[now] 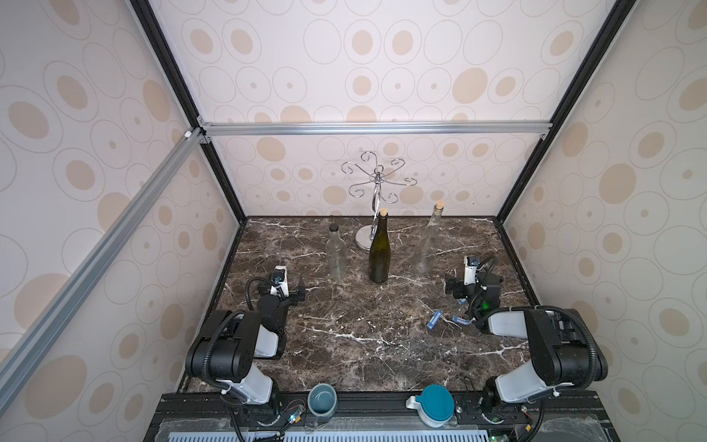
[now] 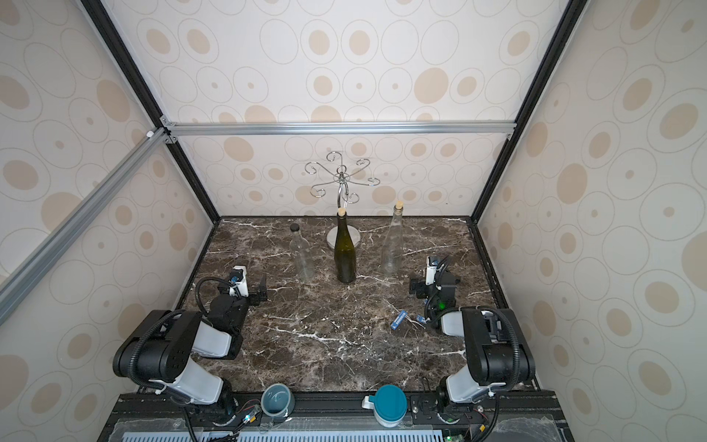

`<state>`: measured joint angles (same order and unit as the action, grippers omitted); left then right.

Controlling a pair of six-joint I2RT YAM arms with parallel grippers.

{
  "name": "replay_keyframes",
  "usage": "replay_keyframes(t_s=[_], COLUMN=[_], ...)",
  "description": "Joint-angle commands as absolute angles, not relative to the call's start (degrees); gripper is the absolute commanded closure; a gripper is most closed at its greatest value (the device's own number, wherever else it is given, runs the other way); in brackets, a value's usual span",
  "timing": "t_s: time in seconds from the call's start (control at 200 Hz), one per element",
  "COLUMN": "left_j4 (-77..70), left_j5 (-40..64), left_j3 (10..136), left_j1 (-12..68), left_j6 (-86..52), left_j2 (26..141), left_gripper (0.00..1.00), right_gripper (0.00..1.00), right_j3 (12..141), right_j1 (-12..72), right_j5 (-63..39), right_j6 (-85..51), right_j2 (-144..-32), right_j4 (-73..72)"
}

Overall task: Remove the label from the bottle
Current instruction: Reset both arms

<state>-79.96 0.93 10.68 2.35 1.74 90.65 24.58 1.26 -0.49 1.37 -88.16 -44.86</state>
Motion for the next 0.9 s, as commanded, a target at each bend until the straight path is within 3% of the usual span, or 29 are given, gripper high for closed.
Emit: replay_keyframes(t_s=[0.0, 0.895], left_j4=[-79.9, -81.5], left_j5=[1.6, 0.2], left_j3=[11.6, 10.9], left_j1=[1.9, 1.9], left_j6=[2.0, 1.6], left_j2=[90.4, 90.5], left_gripper=[0.00, 0.00], right_gripper=[0.00, 0.00], right_j3=[24.7, 24.0], right_j1=[1.1, 1.2], right_j5=[-1.2, -1.3], right_j6=[1.4, 1.5], right_j2=[-88.1, -87.7], right_j4=[-44.1, -45.2])
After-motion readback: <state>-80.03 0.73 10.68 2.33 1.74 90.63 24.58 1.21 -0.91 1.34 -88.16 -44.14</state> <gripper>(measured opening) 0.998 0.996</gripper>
